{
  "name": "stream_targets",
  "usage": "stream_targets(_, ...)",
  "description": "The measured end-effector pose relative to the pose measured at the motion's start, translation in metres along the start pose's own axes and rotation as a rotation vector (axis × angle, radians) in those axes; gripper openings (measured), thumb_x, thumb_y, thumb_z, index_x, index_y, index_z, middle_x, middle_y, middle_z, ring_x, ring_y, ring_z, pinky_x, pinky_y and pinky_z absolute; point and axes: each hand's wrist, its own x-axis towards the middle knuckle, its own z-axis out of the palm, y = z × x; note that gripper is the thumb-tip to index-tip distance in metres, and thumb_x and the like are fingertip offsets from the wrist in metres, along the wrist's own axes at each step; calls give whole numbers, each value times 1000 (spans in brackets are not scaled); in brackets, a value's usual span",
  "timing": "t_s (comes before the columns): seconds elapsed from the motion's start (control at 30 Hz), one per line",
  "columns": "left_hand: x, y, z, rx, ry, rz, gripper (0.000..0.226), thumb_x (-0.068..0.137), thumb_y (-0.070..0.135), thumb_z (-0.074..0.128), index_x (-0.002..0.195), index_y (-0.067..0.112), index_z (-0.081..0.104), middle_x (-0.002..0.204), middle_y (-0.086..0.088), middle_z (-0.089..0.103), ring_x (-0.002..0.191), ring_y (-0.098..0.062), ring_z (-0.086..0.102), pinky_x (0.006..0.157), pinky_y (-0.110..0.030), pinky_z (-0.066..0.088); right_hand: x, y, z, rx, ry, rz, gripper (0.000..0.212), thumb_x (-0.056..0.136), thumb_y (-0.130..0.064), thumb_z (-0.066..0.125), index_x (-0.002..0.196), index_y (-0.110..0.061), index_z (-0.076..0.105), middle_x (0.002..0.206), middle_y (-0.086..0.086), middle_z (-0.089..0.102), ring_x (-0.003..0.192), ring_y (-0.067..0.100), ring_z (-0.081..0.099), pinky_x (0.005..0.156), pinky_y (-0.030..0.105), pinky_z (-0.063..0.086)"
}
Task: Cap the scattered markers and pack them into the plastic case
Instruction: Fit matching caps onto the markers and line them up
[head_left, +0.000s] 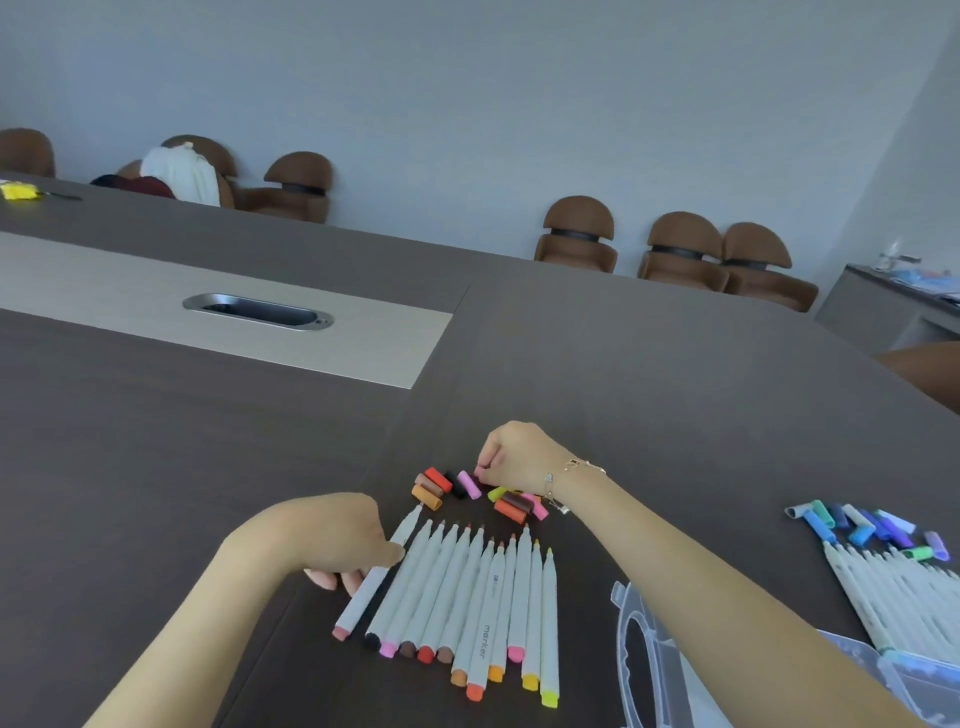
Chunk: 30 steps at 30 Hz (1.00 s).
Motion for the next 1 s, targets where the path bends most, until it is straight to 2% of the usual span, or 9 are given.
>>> stream_targets(0.07, -5, -1, -4, 29, 15, 14, 37, 97, 33, 41, 100, 4, 64, 70, 8, 66, 57, -3, 56, 58, -12, 44, -5, 0, -2, 15, 13, 1, 18, 91, -13, 56, 91, -6, 73, 102, 4, 70, 95, 19, 65, 84, 29, 52)
stream_targets(0.17, -11, -4, -9, 61, 31, 55, 33, 95, 34, 39, 87, 11, 61, 87, 4, 74, 61, -8, 54, 58, -16, 40, -16, 4, -6, 73, 133, -4, 20, 93, -13, 48, 98, -5, 66, 104, 4, 66, 95, 20, 63, 83, 30, 51)
stream_targets(0.33, -13, -2, -10, 54, -8, 98, 33, 98, 32, 39, 95, 8, 61, 91, 1, 74, 64, -7, 54, 60, -13, 41, -18, 15, 8, -168, 59, -8, 19, 97, -17, 49, 110, -20, 62, 117, 0, 57, 110, 18, 53, 101, 38, 39)
stream_targets(0.5, -11, -1, -9, 39, -20, 80, 33, 99, 31, 39, 99, 6, 61, 82, 6, 68, 57, -5, 54, 56, -10, 43, -10, 9, 5, -76, -40, -35, 20, 92, -19, 57, 110, -21, 66, 112, -3, 65, 104, 16, 61, 97, 34, 47)
stream_targets(0.63, -10, -3, -9, -64, -25, 69, 32, 96, 22, 42, 111, -1, 57, 93, -10, 71, 72, -17, 66, 71, -26, 56, -4, 4, 2, -101, -89, -71, 14, 90, -16, 59, 93, -18, 72, 101, 3, 69, 90, 25, 67, 86, 39, 54)
stream_targets(0.73, -12, -4, -9, -37, -33, 90, 20, 92, 16, 46, 109, 6, 51, 84, -4, 70, 62, -12, 65, 58, -25, 51, -5, 3, -1, -133, -104, -98, 16, 92, -15, 58, 96, -9, 72, 104, 8, 66, 96, 25, 63, 90, 37, 51)
stream_targets(0.8, -12, -5, -8, -22, -32, 95, 17, 92, 15, 46, 107, 10, 50, 88, -6, 72, 68, -17, 66, 59, -24, 49, -8, 0, -1, -162, -103, -112, 18, 94, -19, 55, 99, -7, 68, 106, 10, 65, 98, 27, 61, 94, 38, 47)
stream_targets(0.9, -9, -8, -7, -6, 6, 120, 11, 94, 19, 48, 104, 15, 49, 87, -3, 71, 63, -15, 62, 57, -23, 47, -18, -1, -5, -153, -17, -147, 15, 95, -28, 53, 101, -18, 62, 102, -4, 67, 99, 16, 60, 99, 36, 40)
stream_targets(1.0, -11, -7, -8, -36, 39, 166, 9, 96, 20, 49, 104, 16, 49, 76, 5, 63, 53, -3, 57, 52, -19, 45, -35, -3, -5, 103, -15, -206, 12, 93, -29, 57, 99, -22, 65, 93, -13, 67, 90, 1, 61, 81, 20, 48)
